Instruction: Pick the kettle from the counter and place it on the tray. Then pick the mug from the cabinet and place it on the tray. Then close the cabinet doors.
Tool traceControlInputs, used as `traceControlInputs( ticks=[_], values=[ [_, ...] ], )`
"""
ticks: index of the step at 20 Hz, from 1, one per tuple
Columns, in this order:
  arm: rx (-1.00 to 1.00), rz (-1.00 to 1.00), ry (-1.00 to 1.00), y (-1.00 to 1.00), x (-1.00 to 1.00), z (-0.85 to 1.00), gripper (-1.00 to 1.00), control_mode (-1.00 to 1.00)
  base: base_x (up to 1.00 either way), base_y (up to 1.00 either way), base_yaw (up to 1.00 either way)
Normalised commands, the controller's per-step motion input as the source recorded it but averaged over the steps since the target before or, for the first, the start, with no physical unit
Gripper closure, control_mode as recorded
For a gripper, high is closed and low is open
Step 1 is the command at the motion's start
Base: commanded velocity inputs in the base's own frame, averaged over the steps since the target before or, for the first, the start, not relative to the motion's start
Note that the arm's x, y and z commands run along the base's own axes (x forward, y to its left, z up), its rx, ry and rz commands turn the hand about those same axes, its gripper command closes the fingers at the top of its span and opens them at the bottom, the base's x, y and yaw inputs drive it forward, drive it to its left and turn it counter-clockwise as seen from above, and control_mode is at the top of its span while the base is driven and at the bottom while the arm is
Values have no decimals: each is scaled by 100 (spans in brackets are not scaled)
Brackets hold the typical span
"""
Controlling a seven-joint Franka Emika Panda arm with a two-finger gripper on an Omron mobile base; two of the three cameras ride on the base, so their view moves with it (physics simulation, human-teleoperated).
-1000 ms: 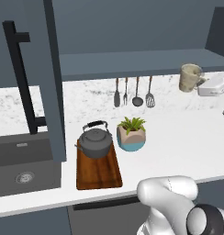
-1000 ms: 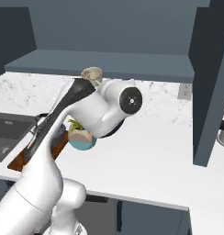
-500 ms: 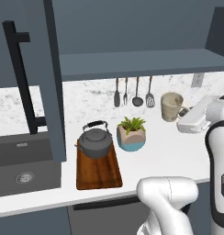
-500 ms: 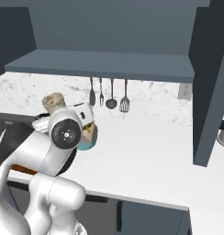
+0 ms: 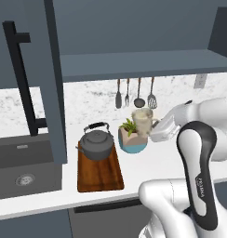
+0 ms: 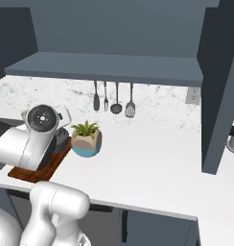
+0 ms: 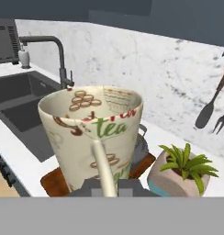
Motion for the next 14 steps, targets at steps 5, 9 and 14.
traceControlInputs(
  ticks=[5,9,14],
  values=[
    [0,23,-7,61,0,-72,100,-100,0,0,0],
    [0,25,-23,40,0,-74,100,-100,0,0,0],
    [0,22,-4,16,16,-62,100,-100,0,0,0]
  ],
)
